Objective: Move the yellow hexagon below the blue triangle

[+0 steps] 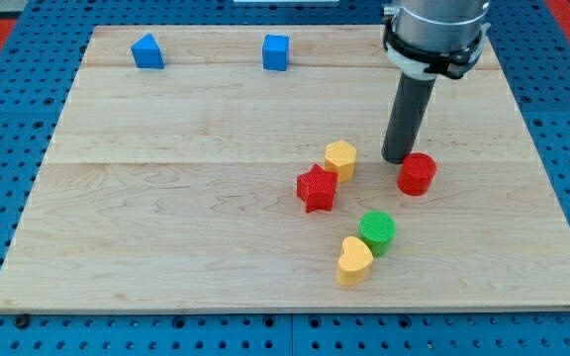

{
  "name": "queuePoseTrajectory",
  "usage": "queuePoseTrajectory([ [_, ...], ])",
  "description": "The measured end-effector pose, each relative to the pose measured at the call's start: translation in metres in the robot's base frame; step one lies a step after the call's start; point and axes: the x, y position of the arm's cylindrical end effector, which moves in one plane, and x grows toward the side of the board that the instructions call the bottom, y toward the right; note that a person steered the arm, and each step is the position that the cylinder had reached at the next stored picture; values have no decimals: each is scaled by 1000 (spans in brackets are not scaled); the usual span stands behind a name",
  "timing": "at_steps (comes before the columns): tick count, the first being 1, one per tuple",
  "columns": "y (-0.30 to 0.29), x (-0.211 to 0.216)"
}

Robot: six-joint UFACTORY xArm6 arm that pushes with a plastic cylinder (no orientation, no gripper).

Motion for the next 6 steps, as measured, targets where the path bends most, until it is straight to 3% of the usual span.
queuePoseTrajectory([
  [1,-75,2],
  [2,-28,10],
  [4,-178,-19],
  [5,-197,-60],
  [6,-180,-48],
])
